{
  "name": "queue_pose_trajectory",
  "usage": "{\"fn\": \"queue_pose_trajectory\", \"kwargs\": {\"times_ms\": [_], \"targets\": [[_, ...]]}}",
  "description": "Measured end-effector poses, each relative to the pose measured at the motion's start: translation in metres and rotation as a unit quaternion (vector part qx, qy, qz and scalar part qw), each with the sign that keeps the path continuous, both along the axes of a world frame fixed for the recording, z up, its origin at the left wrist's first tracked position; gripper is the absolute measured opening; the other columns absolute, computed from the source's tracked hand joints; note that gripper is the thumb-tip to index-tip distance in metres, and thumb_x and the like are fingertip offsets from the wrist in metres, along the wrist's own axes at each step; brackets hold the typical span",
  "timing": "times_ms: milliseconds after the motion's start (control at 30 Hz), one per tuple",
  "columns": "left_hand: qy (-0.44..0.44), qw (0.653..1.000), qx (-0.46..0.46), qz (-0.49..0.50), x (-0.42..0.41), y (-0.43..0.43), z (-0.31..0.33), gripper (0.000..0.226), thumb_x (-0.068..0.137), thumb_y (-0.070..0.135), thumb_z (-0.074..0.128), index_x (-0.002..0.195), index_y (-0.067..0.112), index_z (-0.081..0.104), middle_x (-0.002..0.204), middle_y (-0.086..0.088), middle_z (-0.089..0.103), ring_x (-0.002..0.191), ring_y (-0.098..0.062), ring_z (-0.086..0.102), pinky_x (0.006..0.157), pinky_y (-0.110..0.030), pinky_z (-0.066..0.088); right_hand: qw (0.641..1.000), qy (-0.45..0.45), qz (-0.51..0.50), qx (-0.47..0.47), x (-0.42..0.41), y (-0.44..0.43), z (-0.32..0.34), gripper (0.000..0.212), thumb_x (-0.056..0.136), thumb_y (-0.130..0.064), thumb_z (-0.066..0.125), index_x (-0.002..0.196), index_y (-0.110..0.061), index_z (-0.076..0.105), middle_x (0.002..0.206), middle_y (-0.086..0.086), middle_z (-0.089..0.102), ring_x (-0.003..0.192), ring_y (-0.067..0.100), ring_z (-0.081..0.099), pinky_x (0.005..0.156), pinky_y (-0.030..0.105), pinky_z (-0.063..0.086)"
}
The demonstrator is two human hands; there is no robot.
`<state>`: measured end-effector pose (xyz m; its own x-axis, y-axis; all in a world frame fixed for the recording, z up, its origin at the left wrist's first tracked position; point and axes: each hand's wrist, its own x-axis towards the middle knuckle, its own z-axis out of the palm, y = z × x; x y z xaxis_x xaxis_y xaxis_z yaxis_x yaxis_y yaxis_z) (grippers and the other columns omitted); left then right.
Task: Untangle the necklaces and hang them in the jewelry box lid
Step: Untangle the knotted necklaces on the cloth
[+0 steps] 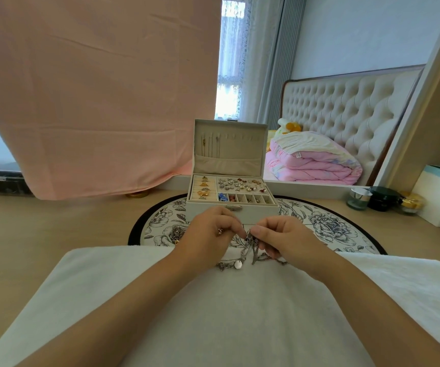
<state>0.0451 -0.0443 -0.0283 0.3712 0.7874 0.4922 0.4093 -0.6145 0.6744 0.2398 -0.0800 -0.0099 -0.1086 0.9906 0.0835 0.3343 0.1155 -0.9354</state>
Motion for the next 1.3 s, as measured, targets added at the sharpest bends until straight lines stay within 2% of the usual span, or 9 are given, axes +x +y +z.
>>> {"fn": "queue_pose_trajectory", "kwargs": {"times_ms": [300,433,500,667,767,900,1100,1233,1300], "targets": [[-0.042,0.994,-0.103,0.001,0.009,-0.007,0.000,0.004,0.082,0.027,0.081,0.085,0.024,0.082,0.100,0.017,0.071,0.089,0.005,0.064,0.072,-0.005,0.045,1.000,-0.013,-0.021,0.009,-0.001,-0.003,0.004,0.017,0.090,-0.026,0.073,0.081,-0.011,0.076,0.060,0.002,0.063,0.052,0.019,0.041,0.046,0.026,0.031],[-0.076,0.987,-0.128,0.055,0.007,-0.006,0.000,0.010,0.084,0.015,0.069,0.074,0.014,0.068,0.088,0.007,0.072,0.063,-0.002,0.060,0.058,-0.016,0.048,0.997,-0.049,-0.066,0.002,-0.001,-0.002,0.003,0.019,0.084,-0.028,0.079,0.072,-0.016,0.073,0.058,0.000,0.065,0.046,0.015,0.040,0.044,0.023,0.033],[-0.107,0.980,-0.157,0.061,0.005,-0.005,0.003,0.010,0.087,0.014,0.062,0.078,0.014,0.064,0.078,-0.002,0.070,0.062,-0.009,0.059,0.059,-0.025,0.047,0.996,-0.054,-0.076,0.001,0.001,-0.001,0.002,0.020,0.083,-0.030,0.080,0.071,-0.016,0.072,0.057,0.001,0.063,0.042,0.010,0.038,0.043,0.020,0.033],[-0.086,0.977,-0.173,0.093,0.007,-0.005,0.002,0.008,0.093,0.019,0.057,0.086,0.017,0.057,0.068,0.005,0.058,0.059,-0.010,0.052,0.055,-0.027,0.043,1.000,-0.028,0.001,0.010,0.001,-0.002,0.001,0.031,0.100,-0.025,0.058,0.075,-0.007,0.060,0.056,0.001,0.056,0.050,0.014,0.043,0.053,0.025,0.038],[-0.038,0.985,-0.123,0.117,0.008,-0.005,0.001,0.008,0.092,0.021,0.059,0.085,0.018,0.055,0.070,0.003,0.059,0.054,-0.005,0.048,0.052,-0.024,0.041,0.999,-0.032,0.023,0.019,-0.004,-0.002,-0.001,0.040,0.106,-0.019,0.042,0.070,-0.014,0.059,0.073,0.002,0.067,0.068,0.017,0.054,0.068,0.030,0.043],[-0.014,0.984,-0.143,0.104,0.001,-0.002,0.004,0.007,0.092,0.019,0.057,0.086,0.015,0.059,0.075,0.003,0.059,0.063,-0.012,0.049,0.061,-0.029,0.043,0.990,0.136,0.010,0.022,-0.006,-0.003,0.006,0.062,0.107,-0.013,0.035,0.052,-0.017,0.064,0.077,0.013,0.066,0.077,0.023,0.057,0.078,0.034,0.050],[-0.002,0.969,-0.237,0.075,-0.002,0.000,0.013,0.024,0.095,0.017,0.052,0.074,0.020,0.064,0.064,0.005,0.055,0.054,-0.006,0.048,0.053,-0.017,0.039,0.931,0.364,0.002,-0.018,-0.003,0.003,0.007,0.046,0.095,-0.028,0.052,0.052,-0.014,0.044,0.063,0.014,0.057,0.070,0.027,0.062,0.088,0.045,0.053],[-0.089,0.918,-0.383,0.046,-0.002,0.003,0.014,0.019,0.095,0.022,0.053,0.080,0.011,0.056,0.069,-0.004,0.052,0.068,-0.019,0.044,0.070,-0.029,0.039,0.913,0.405,0.043,-0.006,0.003,0.002,0.005,0.051,0.080,-0.034,0.076,0.047,-0.017,0.041,0.050,0.007,0.043,0.062,0.024,0.060,0.082,0.043,0.057],[-0.153,0.888,-0.432,0.030,-0.005,0.004,0.014,0.015,0.094,0.024,0.055,0.090,0.010,0.060,0.077,-0.006,0.057,0.068,-0.020,0.047,0.068,-0.034,0.041,0.922,0.382,0.061,0.001,0.007,0.002,0.003,0.053,0.068,-0.036,0.088,0.048,-0.017,0.043,0.044,0.002,0.036,0.056,0.020,0.053,0.079,0.041,0.058]]}}
